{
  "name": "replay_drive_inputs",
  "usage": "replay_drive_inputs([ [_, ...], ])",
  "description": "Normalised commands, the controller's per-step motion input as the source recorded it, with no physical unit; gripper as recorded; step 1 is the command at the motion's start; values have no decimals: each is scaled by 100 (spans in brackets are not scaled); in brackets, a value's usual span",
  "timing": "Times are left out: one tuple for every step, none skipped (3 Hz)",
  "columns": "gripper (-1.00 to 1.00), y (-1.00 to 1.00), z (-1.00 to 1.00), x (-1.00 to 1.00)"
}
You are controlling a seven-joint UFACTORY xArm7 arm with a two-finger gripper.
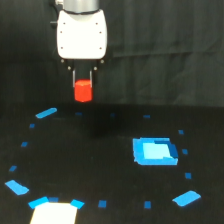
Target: Pick up the red object from the table
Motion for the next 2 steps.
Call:
replay_drive_inputs([
  [-100, 46, 0, -44],
  [-100, -51, -28, 1],
])
